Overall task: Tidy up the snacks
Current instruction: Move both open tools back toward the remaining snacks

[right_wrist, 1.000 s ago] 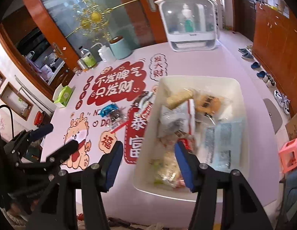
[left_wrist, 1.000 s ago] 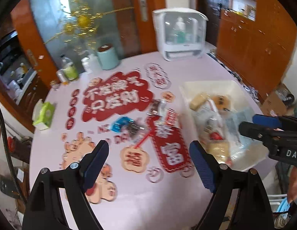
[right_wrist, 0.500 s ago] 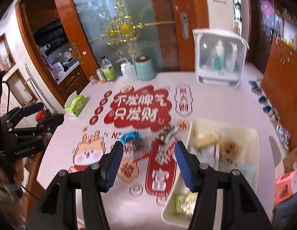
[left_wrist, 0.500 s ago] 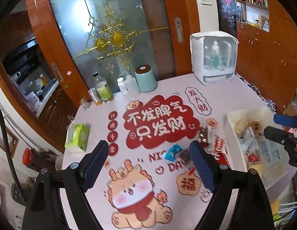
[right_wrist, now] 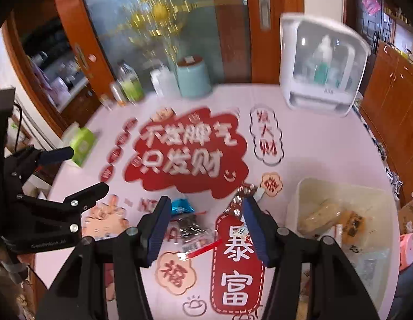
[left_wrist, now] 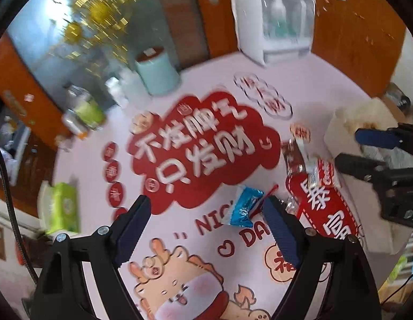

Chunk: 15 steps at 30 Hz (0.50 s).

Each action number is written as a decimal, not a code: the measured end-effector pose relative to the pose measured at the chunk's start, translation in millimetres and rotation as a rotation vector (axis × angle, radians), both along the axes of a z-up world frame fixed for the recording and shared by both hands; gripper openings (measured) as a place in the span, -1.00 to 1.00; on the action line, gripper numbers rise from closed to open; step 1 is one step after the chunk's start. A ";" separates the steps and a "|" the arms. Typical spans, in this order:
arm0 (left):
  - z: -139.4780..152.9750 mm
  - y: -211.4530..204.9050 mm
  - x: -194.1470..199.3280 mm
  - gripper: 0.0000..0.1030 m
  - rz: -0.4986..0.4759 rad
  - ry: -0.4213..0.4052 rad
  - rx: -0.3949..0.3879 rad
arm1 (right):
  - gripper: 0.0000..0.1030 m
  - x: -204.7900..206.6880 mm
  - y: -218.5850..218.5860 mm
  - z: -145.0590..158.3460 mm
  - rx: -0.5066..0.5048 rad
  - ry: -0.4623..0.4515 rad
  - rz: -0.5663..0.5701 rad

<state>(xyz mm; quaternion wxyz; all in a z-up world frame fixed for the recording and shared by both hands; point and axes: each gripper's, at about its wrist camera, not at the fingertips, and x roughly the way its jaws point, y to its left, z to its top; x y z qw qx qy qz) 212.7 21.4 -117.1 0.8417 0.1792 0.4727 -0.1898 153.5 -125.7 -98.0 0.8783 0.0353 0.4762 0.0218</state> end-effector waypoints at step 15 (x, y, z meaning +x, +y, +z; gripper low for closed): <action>-118.8 -23.4 40.1 0.65 -0.139 0.176 0.058 | 0.10 26.7 34.2 -132.7 -0.019 0.296 0.117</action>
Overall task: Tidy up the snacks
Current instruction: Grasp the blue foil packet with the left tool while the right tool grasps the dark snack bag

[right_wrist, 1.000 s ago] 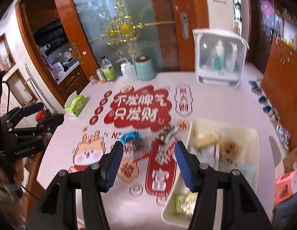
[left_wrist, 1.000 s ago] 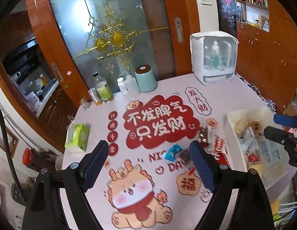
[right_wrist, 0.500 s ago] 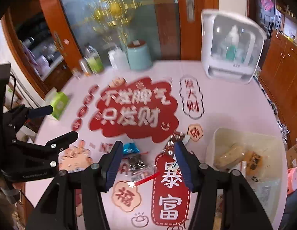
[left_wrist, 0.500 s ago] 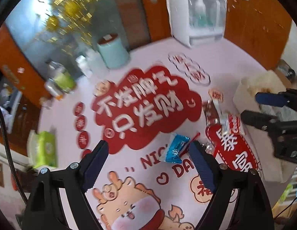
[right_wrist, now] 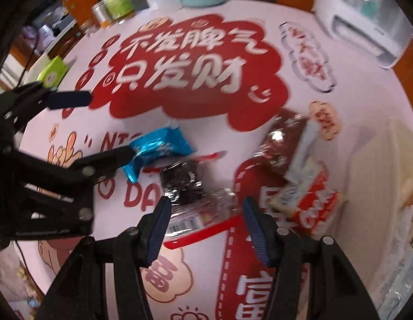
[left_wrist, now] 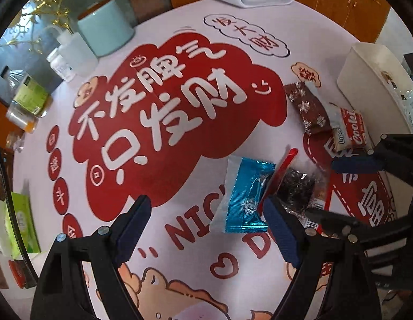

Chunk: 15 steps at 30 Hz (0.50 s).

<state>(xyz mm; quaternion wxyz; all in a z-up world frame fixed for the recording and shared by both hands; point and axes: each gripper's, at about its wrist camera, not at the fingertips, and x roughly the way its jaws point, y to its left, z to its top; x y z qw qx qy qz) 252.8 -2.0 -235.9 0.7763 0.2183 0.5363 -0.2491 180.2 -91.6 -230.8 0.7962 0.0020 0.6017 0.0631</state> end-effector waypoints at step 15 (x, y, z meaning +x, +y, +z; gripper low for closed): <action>-12.6 -1.0 16.1 0.65 -0.034 0.049 -0.023 | 0.10 18.8 19.0 -18.6 -0.017 -0.023 0.106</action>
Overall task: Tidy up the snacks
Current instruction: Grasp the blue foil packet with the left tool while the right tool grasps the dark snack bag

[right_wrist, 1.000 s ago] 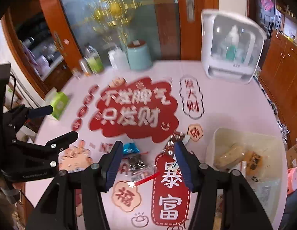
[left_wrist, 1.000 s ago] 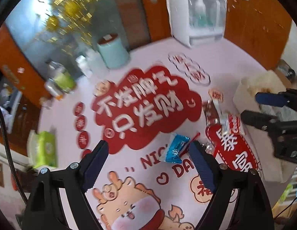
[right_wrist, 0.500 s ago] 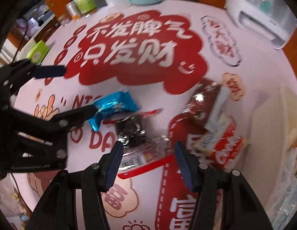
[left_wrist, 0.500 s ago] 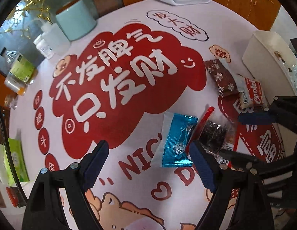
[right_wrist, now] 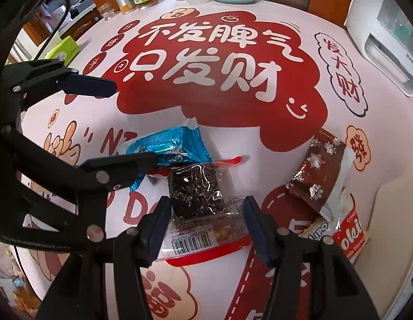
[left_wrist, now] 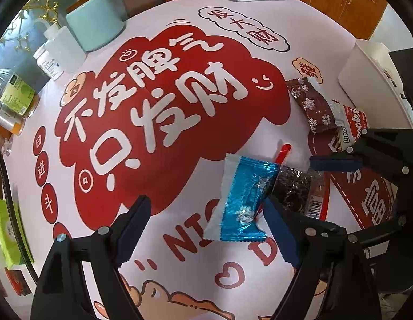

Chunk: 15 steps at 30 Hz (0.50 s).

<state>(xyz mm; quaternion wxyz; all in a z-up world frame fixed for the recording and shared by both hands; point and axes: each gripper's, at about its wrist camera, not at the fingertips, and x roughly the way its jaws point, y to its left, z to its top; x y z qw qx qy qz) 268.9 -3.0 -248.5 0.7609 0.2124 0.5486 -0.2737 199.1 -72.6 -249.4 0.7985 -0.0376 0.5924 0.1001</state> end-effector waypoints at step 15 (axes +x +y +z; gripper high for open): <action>-10.5 -4.1 14.7 0.64 0.027 0.094 -0.039 | 0.22 4.4 -8.3 -1.2 -0.010 -0.043 0.013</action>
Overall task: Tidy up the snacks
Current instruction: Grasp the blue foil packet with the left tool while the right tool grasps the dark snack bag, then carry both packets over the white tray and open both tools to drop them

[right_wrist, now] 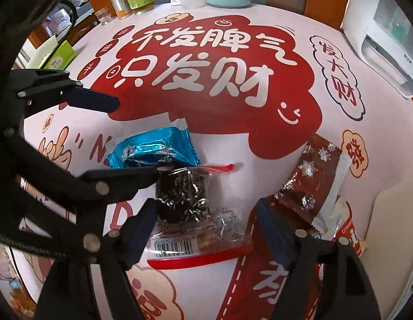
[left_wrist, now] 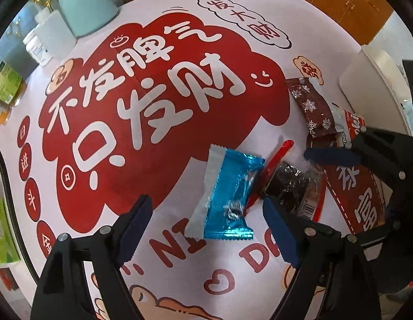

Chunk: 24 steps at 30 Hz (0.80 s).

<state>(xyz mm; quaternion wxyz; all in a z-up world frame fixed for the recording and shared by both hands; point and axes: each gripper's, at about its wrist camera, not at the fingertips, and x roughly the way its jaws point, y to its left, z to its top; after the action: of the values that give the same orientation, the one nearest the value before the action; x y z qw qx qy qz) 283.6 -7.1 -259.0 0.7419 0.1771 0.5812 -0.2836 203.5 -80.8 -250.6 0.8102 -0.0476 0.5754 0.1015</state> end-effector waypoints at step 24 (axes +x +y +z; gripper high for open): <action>27.1 -6.8 -45.0 -0.42 0.064 -0.042 -0.022 | 0.07 -68.2 -31.2 23.7 0.158 0.018 -0.237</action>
<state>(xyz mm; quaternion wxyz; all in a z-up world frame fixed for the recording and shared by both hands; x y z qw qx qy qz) 238.6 -13.9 -231.9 0.7647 0.1560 0.5675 -0.2622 135.3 -112.1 -226.9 0.8125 0.0856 0.5745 0.0503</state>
